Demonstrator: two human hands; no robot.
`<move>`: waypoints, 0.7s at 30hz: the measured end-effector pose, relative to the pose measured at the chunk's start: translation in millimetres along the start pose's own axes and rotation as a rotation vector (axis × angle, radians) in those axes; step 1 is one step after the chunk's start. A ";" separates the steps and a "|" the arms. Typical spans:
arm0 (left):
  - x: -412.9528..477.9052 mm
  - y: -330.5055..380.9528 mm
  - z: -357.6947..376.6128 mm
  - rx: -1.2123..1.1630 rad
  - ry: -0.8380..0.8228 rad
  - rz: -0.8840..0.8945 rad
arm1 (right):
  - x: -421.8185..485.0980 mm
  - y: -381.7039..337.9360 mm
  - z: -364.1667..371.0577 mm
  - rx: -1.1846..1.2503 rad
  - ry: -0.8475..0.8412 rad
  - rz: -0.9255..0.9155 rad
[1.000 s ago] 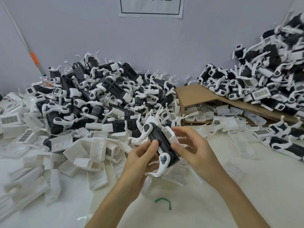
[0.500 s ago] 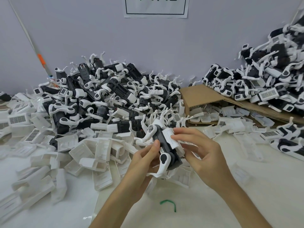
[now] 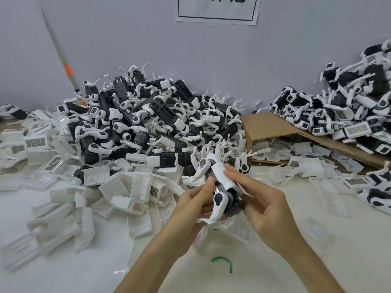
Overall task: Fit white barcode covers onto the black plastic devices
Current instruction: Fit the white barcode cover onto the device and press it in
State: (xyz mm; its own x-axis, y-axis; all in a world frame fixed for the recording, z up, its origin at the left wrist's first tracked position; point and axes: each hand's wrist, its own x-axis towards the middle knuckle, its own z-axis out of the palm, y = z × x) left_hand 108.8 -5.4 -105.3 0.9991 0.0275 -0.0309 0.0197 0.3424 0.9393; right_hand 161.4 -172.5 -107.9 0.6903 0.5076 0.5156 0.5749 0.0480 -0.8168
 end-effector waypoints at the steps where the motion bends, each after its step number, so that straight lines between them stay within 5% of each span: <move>1: -0.2 0.7 -0.2 0.007 0.004 -0.005 | 0.2 -1.2 -0.4 0.003 -0.027 0.009; 7: 0.8 0.4 -2.2 -0.011 0.010 -0.004 | -2.1 -5.2 6.2 -0.153 -0.126 -0.019; 16: 1.7 -12.2 10.1 -0.069 -0.018 -0.006 | -4.6 2.1 19.5 -0.484 0.310 -0.205; 21: 0.7 -14.7 12.0 -0.074 -0.020 0.002 | -3.0 1.6 18.3 -0.620 0.373 -0.285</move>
State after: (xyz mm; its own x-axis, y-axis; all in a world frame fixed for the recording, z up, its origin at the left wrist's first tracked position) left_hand 109.6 -21.6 -115.0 0.9997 0.0095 -0.0211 0.0154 0.4105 0.9118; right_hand 152.2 -158.2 -115.5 0.5182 0.2194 0.8267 0.8171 -0.4127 -0.4027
